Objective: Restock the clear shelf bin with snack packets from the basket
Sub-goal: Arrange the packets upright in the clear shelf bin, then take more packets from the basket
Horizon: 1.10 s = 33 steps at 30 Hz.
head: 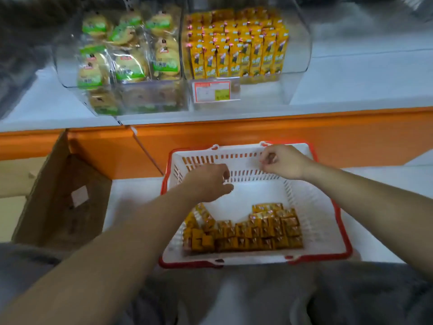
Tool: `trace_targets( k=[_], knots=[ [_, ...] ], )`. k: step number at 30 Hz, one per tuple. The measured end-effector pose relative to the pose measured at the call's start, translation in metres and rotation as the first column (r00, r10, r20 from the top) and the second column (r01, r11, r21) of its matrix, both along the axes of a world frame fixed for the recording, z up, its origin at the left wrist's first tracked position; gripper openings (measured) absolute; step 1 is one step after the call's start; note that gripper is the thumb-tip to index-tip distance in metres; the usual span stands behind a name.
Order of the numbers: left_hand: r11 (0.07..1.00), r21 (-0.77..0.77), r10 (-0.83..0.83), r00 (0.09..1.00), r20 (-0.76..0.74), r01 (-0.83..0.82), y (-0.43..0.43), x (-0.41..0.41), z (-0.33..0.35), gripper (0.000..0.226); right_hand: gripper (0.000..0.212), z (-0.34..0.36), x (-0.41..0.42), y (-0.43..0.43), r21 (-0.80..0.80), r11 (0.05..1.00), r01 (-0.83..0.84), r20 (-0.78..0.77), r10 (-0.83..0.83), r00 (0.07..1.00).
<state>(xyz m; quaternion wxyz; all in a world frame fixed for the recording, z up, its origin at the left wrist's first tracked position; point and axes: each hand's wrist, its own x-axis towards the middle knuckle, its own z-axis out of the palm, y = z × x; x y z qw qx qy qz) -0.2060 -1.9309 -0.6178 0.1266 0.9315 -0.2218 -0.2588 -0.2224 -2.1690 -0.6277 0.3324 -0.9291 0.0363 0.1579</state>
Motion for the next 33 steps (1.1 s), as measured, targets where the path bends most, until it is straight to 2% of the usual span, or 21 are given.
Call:
trace_targets(
  k=[5,8,11,14,17,21,23,27,31,33],
  knots=[
    [0.997,0.010,0.075,0.961,-0.268,-0.075,-0.012,-0.018,-0.100,0.039,0.021,-0.098,-0.023,-0.017,0.049,0.996,0.078,-0.250,-0.063,0.966],
    [0.994,0.009,0.102,0.927,-0.361,-0.105,-0.016,-0.022,-0.144,0.041,0.037,-0.139,-0.030,-0.028,-0.020,0.995,0.098,-0.343,-0.100,0.934],
    [0.989,-0.058,0.099,0.894,-0.437,-0.137,-0.027,-0.020,-0.174,0.041,0.058,-0.167,-0.030,-0.031,-0.067,0.998,0.020,-0.451,-0.048,0.891],
    [0.991,-0.058,0.067,0.837,-0.544,-0.117,-0.040,-0.020,-0.203,0.042,0.066,-0.192,-0.025,-0.023,-0.124,0.986,-0.110,-0.526,0.029,0.850],
    [0.999,-0.026,0.021,0.793,-0.609,-0.046,-0.047,-0.024,-0.223,0.048,0.075,-0.205,-0.022,-0.021,-0.238,0.933,-0.269,-0.524,0.110,0.845],
    [0.998,-0.046,0.006,0.772,-0.635,-0.045,-0.047,-0.024,-0.234,0.046,0.086,-0.210,-0.018,-0.031,-0.333,0.883,-0.332,-0.493,0.137,0.859],
    [0.997,-0.062,-0.012,0.771,-0.637,-0.035,-0.046,-0.022,-0.235,0.045,0.085,-0.214,-0.017,-0.030,-0.309,0.893,-0.327,-0.502,0.139,0.854],
    [0.993,-0.101,-0.019,0.759,-0.651,-0.062,-0.042,-0.022,-0.236,0.047,0.072,-0.217,-0.019,-0.028,-0.165,0.966,-0.200,-0.530,0.084,0.844],
    [0.987,-0.125,-0.012,0.746,-0.666,-0.096,-0.040,-0.022,-0.238,0.041,0.055,-0.213,-0.015,-0.029,-0.146,0.982,-0.121,-0.493,0.034,0.869],
    [0.987,-0.121,-0.004,0.740,-0.673,-0.105,-0.041,-0.020,-0.239,0.040,0.053,-0.209,-0.012,-0.031,-0.144,0.986,-0.086,-0.486,0.005,0.874]
  ],
)
